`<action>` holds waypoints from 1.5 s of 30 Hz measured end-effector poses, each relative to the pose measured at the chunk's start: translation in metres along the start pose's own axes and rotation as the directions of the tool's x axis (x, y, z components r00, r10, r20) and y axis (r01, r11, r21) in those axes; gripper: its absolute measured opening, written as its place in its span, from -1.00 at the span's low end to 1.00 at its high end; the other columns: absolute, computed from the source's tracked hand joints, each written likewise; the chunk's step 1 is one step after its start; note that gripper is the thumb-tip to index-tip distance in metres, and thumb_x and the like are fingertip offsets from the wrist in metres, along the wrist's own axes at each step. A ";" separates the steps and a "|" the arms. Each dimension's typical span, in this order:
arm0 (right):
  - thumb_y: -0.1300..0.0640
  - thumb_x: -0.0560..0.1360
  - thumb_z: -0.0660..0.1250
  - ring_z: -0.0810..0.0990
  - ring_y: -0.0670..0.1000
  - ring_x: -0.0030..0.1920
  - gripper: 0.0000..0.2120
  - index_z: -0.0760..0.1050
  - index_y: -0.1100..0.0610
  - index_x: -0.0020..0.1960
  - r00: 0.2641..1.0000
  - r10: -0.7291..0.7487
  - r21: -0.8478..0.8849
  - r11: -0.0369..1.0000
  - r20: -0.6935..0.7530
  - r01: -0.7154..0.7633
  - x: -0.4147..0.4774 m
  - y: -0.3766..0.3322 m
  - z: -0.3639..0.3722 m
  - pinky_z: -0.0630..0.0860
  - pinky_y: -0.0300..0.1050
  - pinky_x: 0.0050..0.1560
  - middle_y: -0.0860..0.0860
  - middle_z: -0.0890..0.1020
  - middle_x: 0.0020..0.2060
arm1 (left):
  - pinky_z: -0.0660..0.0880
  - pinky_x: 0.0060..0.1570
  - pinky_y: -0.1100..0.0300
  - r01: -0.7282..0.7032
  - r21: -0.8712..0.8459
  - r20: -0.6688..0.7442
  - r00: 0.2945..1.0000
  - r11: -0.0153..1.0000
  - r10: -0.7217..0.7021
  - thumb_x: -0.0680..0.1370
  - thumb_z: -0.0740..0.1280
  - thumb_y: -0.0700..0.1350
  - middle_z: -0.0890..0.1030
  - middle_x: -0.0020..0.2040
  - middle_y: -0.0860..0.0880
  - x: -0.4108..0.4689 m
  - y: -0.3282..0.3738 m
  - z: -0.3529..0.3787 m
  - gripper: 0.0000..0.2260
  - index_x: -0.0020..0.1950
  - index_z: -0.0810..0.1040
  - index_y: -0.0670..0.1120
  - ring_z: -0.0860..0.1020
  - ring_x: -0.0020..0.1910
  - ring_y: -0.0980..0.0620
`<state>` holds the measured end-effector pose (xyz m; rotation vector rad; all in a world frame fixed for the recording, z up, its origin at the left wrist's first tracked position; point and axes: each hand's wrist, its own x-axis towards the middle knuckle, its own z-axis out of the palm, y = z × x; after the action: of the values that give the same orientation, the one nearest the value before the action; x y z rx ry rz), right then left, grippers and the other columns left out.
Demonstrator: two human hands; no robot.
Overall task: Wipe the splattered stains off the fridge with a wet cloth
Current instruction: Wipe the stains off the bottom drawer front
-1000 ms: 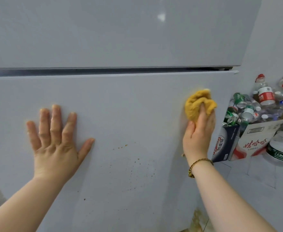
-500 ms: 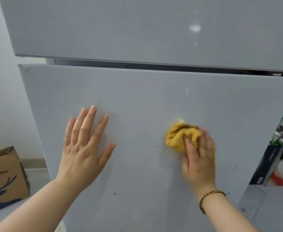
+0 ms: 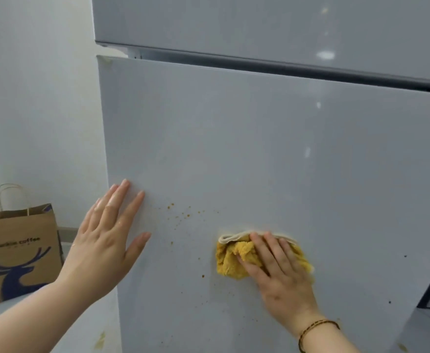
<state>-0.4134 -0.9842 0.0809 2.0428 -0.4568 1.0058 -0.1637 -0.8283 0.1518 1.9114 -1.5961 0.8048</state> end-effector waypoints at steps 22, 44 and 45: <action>0.28 0.53 -0.04 -0.07 0.09 0.51 -0.62 0.32 -0.02 0.24 0.990 -0.121 0.001 0.993 -0.073 0.121 0.055 -0.029 0.002 -0.07 -0.02 0.47 0.05 -0.12 0.51 | -0.12 0.40 0.27 -0.162 -0.115 -0.116 0.982 0.980 0.149 0.29 0.04 -0.15 0.26 0.42 -0.06 -0.002 -0.037 0.013 -0.31 0.46 0.13 -0.08 -0.19 0.48 0.19; 0.26 0.42 0.07 0.34 0.36 0.28 -0.56 0.35 0.19 0.29 0.816 0.459 0.154 0.888 -0.352 -0.433 0.212 -0.014 -0.033 0.20 0.14 0.33 0.34 0.41 0.27 | -0.14 0.23 0.65 -0.035 -0.435 -0.057 0.998 0.900 0.011 0.30 0.01 -0.21 0.11 0.37 0.15 -0.003 -0.035 -0.012 -0.24 0.47 -0.07 0.20 0.08 0.36 0.24; 0.27 0.41 0.07 0.36 0.39 0.27 -0.55 0.35 0.20 0.29 0.772 0.521 0.181 0.853 -0.365 -0.490 0.223 -0.020 -0.034 0.21 0.17 0.30 0.35 0.42 0.26 | -0.16 0.19 0.69 0.031 -0.486 -0.039 0.998 0.873 -0.058 0.32 0.02 -0.23 0.01 0.36 0.25 -0.002 -0.035 -0.017 -0.23 0.44 -0.11 0.28 0.03 0.35 0.34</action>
<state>-0.2795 -0.9395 0.2580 1.7317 -0.7802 1.7544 -0.1309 -0.8092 0.1614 1.5409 -1.5362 0.3761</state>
